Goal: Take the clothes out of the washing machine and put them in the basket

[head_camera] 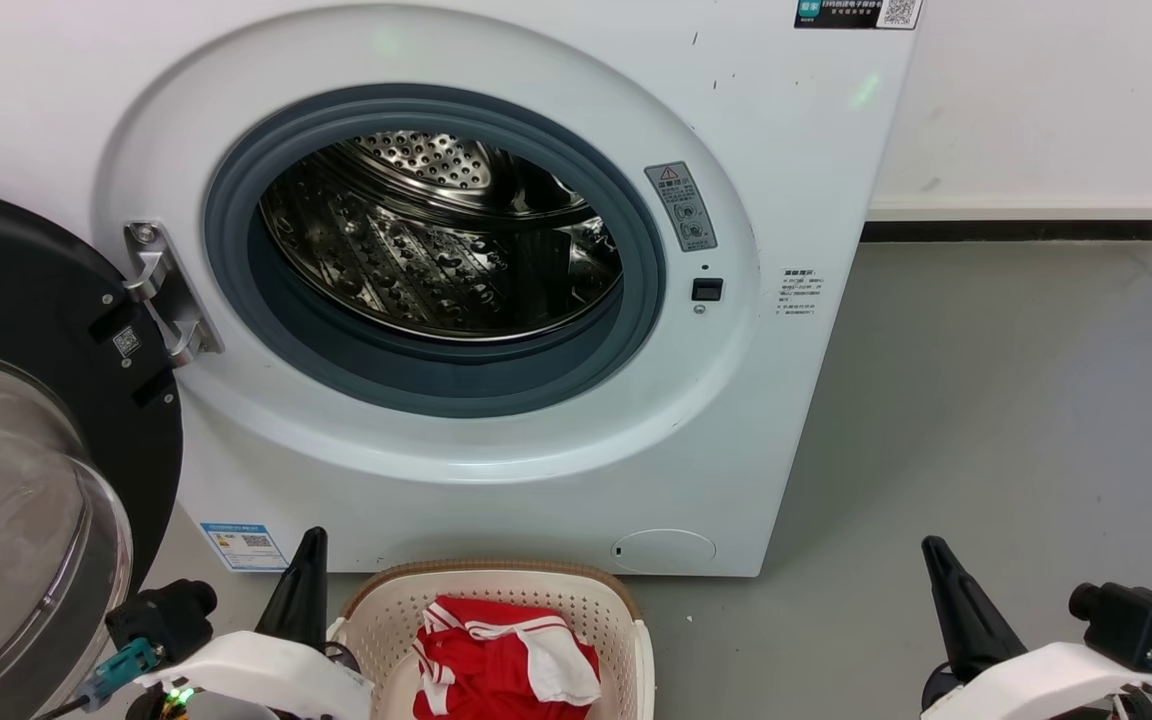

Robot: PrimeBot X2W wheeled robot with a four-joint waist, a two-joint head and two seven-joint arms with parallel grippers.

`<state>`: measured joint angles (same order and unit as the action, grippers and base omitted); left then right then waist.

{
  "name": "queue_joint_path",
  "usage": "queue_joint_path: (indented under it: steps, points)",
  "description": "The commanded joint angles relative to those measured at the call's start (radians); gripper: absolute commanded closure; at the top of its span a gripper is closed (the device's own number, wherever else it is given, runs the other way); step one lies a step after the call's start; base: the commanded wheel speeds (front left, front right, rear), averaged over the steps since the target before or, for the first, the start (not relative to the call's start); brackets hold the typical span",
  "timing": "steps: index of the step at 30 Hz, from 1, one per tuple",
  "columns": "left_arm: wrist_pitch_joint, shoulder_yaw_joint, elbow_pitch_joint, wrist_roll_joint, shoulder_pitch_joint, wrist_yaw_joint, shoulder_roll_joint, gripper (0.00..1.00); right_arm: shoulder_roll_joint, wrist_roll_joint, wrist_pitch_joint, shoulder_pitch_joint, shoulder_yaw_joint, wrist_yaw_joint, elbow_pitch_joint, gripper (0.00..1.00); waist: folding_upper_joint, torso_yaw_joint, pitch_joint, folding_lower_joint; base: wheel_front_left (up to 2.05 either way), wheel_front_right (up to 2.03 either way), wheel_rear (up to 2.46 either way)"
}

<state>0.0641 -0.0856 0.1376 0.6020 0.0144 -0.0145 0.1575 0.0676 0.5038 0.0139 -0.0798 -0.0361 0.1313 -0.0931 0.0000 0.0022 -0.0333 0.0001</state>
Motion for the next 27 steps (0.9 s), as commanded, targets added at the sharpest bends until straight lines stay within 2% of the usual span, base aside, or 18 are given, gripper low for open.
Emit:
queue_joint_path:
  steps: [1,27]
  points:
    - [-0.003,0.012,-0.008,0.030,-0.028,-0.005,0.002,1.00,0.009,0.036,-0.001,0.037,0.005,0.000,0.009,1.00,0.0000,0.000,0.000,-0.0001,0.00,0.00,0.00]
    - [-0.065,0.079,0.032,0.375,-0.065,-0.045,-0.036,1.00,0.020,0.436,-0.025,0.093,0.030,0.000,-0.046,1.00,0.0000,-0.001,0.010,-0.0001,0.00,0.00,0.00]
